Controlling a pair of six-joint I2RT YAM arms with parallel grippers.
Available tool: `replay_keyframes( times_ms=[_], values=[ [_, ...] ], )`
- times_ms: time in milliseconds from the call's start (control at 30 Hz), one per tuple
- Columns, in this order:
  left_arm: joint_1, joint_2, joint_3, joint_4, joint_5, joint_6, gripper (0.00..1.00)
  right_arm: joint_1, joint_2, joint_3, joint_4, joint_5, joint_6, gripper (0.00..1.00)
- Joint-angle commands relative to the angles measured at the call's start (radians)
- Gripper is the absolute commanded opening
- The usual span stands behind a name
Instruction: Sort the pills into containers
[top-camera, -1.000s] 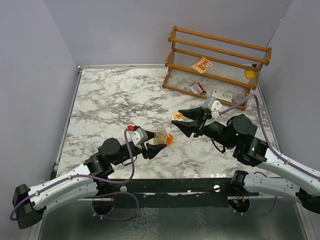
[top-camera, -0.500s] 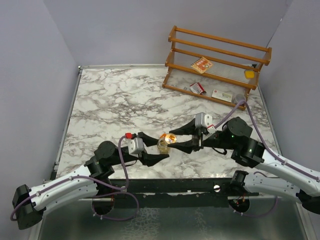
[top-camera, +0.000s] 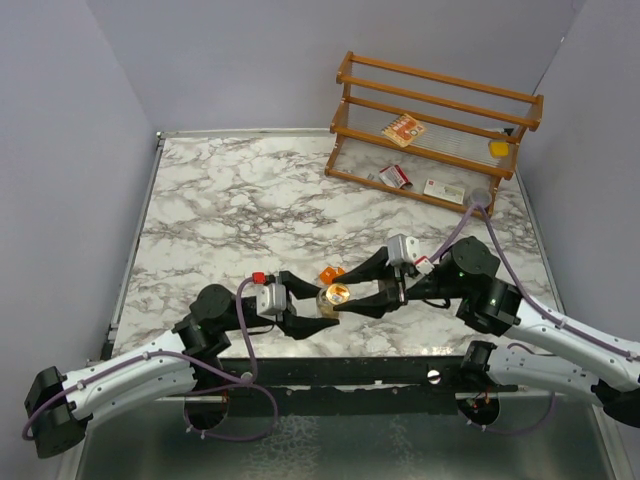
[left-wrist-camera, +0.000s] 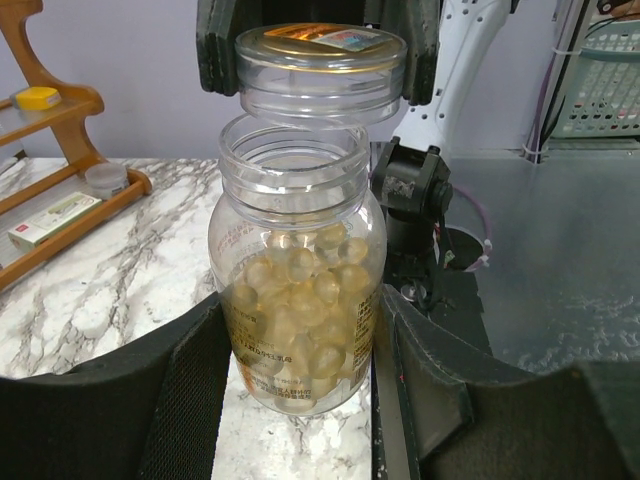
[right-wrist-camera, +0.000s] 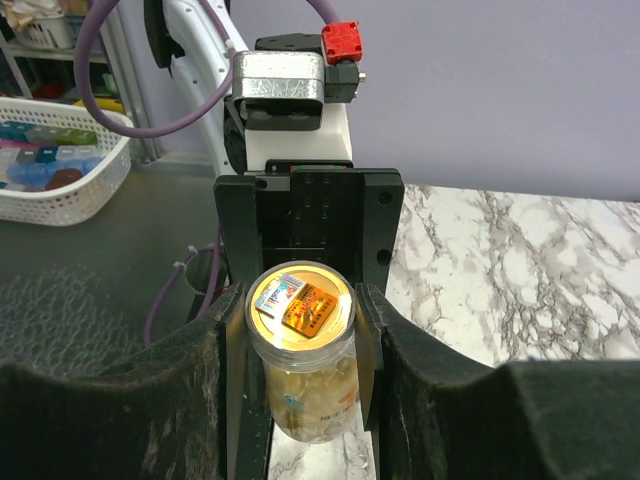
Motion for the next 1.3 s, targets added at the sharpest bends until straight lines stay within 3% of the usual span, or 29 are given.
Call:
replay_keyframes(
  times_ms=[0,1267],
  values=[
    [-0.003,-0.008,-0.006,0.058,0.035,0.004,0.00,0.001,0.015,-0.015,0.075,-0.028,0.031,0.01],
    [-0.004,-0.001,0.026,0.063,0.022,0.004,0.00,0.000,0.029,-0.048,0.086,0.014,0.023,0.01]
  ],
)
